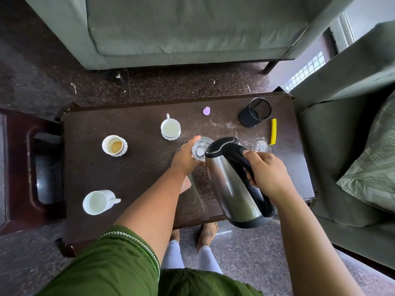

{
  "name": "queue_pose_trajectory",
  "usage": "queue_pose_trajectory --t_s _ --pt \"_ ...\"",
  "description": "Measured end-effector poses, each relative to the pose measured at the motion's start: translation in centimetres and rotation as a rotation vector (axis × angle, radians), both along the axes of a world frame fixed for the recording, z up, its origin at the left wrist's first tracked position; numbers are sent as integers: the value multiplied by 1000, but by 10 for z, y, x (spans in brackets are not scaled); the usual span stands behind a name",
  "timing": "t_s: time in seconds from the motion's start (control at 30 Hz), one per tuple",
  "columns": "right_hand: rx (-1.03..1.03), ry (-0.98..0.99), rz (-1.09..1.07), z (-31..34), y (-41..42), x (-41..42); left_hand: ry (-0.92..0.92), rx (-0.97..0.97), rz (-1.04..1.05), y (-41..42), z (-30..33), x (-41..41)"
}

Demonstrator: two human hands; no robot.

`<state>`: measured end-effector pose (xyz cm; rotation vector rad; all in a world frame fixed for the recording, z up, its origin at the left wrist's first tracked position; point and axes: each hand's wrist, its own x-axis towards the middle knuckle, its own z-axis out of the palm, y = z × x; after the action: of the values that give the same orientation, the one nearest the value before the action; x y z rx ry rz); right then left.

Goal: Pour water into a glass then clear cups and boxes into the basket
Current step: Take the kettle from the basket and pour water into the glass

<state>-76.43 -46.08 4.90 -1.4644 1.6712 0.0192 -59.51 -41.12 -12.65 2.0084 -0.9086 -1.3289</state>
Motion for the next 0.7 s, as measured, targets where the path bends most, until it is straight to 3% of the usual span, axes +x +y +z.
queue_pose_trajectory --t_s 0.7 --pt "-11 -6 44 -7 3 -3 32 -3 0 0 -2 -2"
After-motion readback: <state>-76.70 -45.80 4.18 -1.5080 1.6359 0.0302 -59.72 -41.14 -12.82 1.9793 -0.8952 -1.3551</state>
